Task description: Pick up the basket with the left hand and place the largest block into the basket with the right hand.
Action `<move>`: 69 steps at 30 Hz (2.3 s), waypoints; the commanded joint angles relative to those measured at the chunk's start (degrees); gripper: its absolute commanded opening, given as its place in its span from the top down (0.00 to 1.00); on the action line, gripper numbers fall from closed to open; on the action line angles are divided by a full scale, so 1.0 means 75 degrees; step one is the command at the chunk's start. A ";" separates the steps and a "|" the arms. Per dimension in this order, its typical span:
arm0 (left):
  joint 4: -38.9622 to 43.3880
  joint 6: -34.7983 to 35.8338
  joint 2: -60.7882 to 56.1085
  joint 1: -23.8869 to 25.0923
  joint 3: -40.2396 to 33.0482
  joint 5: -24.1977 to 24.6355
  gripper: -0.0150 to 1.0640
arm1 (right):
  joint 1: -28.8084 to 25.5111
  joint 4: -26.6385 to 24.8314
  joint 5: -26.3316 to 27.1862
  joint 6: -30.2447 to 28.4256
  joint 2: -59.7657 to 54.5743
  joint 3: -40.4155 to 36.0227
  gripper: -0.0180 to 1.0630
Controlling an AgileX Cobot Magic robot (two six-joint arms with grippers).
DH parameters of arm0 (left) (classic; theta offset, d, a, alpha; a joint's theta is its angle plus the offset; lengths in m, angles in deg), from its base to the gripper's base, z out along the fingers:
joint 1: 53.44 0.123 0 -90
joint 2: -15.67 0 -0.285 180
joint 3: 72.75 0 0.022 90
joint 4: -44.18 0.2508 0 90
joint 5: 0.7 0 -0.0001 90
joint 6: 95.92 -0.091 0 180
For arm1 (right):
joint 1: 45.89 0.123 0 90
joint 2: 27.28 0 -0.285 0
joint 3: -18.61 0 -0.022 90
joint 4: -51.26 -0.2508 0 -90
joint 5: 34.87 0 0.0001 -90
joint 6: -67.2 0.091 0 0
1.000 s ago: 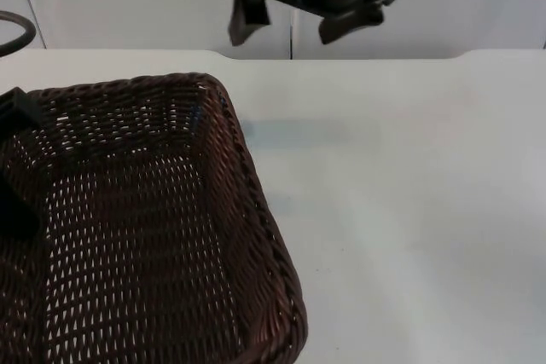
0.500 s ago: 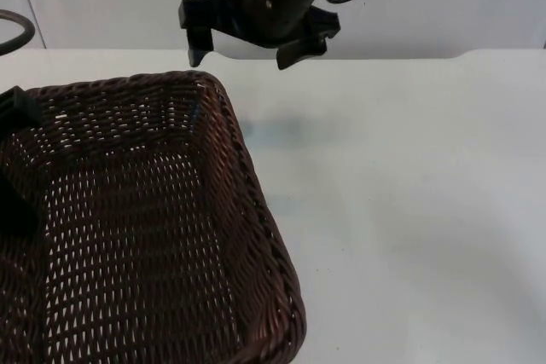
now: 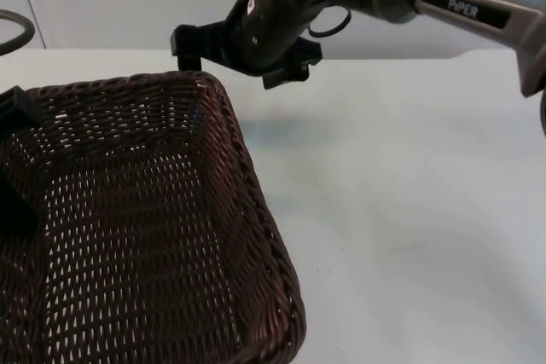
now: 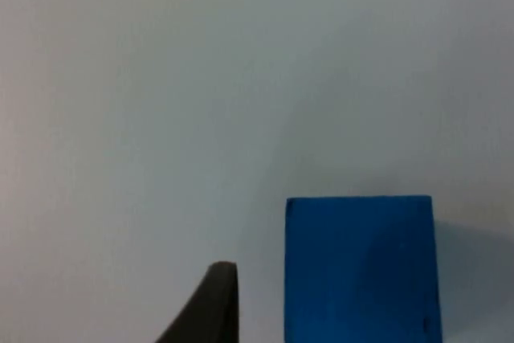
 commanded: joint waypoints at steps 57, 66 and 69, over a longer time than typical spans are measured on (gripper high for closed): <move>-0.0299 0.0001 -0.0101 0.0032 0.0010 -0.0070 0.99 | -0.0329 0.0399 -0.1470 -0.1509 0.1256 0.0055 0.98; -0.0299 0.0001 -0.0101 0.0032 0.0010 -0.0070 0.99 | -0.0525 0.0348 -0.2954 -0.2412 0.1775 0.0055 0.98; -0.0299 0.0001 -0.0101 0.0032 0.0010 -0.0070 0.99 | -0.0525 0.0234 -0.3180 -0.2562 0.1886 0.0055 0.98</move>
